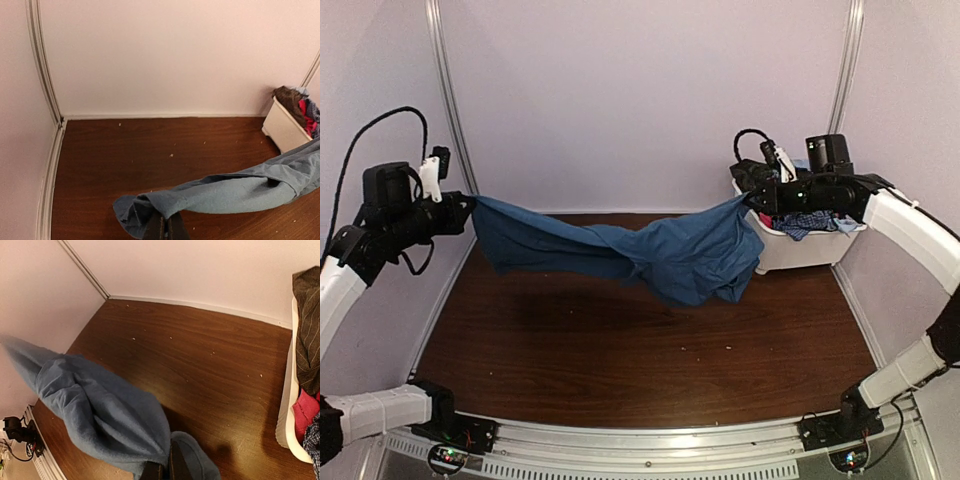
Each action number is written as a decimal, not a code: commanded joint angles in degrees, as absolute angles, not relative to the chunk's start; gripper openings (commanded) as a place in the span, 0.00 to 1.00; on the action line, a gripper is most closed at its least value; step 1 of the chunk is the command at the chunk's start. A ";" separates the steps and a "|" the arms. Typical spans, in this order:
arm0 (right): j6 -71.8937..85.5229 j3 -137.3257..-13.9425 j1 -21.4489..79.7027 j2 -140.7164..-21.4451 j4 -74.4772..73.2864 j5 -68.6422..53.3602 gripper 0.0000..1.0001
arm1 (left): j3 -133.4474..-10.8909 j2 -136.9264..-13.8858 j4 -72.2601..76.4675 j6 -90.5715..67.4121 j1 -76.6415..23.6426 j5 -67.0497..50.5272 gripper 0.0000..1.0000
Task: Fold and stack the mixed laundry pile
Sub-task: Flatten out the crumpled T-shirt at the center of the board.
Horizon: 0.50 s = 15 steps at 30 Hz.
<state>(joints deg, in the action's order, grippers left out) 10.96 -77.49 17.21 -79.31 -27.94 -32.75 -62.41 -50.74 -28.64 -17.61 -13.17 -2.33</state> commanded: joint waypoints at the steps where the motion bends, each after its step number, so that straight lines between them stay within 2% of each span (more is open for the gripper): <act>1: 9.77 -86.25 16.68 -92.08 -28.36 -25.09 0.00 | -62.66 -61.79 -29.62 -19.94 -12.66 3.45 0.00; 2: 9.92 -89.77 16.65 -95.59 -28.58 -23.12 0.02 | -64.19 -65.22 -29.37 -20.17 -12.61 4.57 0.00; 3: 10.07 -94.32 16.69 -99.15 -30.08 -20.85 0.12 | -66.01 -68.54 -29.48 -20.58 -12.53 5.59 0.00; 5: 9.78 -103.17 16.81 -105.46 -34.99 -19.10 0.45 | -69.39 -75.84 -30.41 -21.67 -12.48 6.98 0.00; 6: 9.83 -106.02 17.21 -107.35 -37.01 -18.48 0.58 | -70.34 -77.71 -30.53 -21.71 -12.48 6.64 0.00; 7: 9.22 -106.86 17.92 -107.65 -37.78 -18.89 0.65 | -70.46 -78.87 -30.55 -22.03 -12.48 6.33 0.00; 10: 7.60 -96.11 22.51 -101.44 -33.05 -21.15 0.71 | -66.87 -78.98 -27.69 -22.06 -12.48 4.26 0.00; 15: 5.12 -77.98 33.07 -95.19 -28.92 -26.25 0.63 | -62.34 -79.57 -26.13 -22.06 -12.48 3.00 0.00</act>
<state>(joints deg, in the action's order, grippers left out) 7.81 -87.74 24.99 -99.74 -30.92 -22.24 -64.60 -80.29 -30.15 -21.37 -12.93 3.81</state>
